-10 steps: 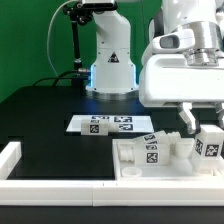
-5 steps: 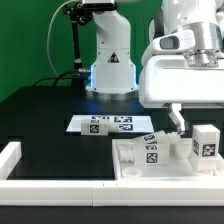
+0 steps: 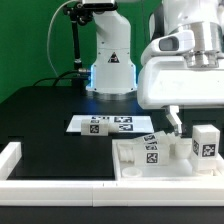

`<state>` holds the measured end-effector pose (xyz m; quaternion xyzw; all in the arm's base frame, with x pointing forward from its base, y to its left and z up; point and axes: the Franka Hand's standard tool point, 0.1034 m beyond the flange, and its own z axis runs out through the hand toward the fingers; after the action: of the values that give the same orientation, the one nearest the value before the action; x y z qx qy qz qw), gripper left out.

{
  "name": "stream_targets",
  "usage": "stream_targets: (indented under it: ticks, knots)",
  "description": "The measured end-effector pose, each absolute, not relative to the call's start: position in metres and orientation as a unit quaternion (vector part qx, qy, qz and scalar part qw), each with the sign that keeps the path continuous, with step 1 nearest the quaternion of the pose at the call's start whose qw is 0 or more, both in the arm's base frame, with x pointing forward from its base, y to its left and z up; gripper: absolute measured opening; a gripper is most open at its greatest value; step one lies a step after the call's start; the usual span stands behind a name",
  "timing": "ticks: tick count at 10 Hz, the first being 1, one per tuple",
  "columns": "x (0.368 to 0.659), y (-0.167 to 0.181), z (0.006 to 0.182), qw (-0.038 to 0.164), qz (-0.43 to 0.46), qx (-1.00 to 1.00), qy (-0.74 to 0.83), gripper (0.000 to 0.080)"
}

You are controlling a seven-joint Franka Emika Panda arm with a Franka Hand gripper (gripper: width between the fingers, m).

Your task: Assemble one leg

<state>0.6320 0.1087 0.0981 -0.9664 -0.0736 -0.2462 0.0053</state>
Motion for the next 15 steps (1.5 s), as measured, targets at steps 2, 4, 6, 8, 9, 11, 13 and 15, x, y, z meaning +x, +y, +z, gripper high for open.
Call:
stream_targets:
  ticks: [2,4,6,8,9,11,13,15]
  knots:
    - [0.627,0.116,0.092,0.024,-0.141,-0.988,-0.057,0.0649]
    - [0.630,0.116,0.090,0.031,-0.069,-0.996,-0.043,0.0649]
    - [0.633,0.112,0.089,0.034,0.013,-0.999,-0.036,0.0649]
    - [0.642,0.108,0.087,0.031,0.002,-0.999,-0.032,0.0649]
    - [0.642,0.108,0.087,0.032,0.002,-0.999,-0.019,0.0649]
    - [0.642,0.108,0.087,0.032,0.004,-0.999,0.020,0.0426]
    - [0.642,0.108,0.087,0.032,0.006,-0.997,0.075,0.0285]
    - [0.642,0.108,0.086,0.031,0.007,-0.988,0.150,0.0285]
